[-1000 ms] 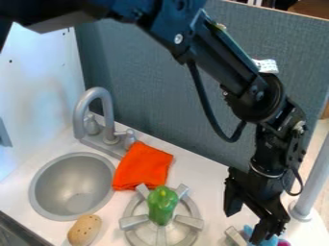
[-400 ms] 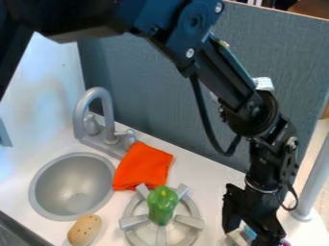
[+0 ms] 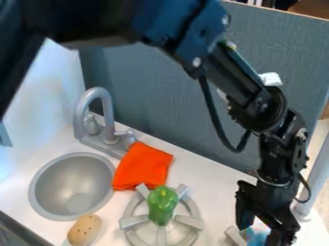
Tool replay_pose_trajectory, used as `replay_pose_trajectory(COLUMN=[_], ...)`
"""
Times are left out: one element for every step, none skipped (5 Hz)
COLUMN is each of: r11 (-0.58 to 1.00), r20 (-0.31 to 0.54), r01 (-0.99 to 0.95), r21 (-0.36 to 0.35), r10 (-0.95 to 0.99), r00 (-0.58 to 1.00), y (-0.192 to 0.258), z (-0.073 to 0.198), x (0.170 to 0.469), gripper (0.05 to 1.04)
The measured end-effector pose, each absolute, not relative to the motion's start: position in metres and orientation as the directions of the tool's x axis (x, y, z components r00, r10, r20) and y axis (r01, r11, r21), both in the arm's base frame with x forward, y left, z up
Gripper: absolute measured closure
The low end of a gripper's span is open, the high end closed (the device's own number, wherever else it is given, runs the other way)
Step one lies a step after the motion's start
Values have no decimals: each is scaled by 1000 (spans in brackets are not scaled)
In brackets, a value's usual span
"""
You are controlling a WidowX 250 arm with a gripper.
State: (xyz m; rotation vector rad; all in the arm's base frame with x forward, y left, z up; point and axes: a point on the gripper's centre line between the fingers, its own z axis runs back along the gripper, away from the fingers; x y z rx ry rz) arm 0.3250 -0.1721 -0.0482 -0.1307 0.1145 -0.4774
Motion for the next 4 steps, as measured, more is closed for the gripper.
replay_pose_trajectory(r11=[902,911,926,948], r20=[-139,-157,-203,-200], r01=[400,368,333,274], r21=[-161,-185,-179,-164], r10=[-422,-397,-366,-304], r00=[896,904,908,932], y=[-176,-183,-190,-192], z=[-64,-74,-83,-86], x=[327,329,328,328], gripper=[83,83,120,343])
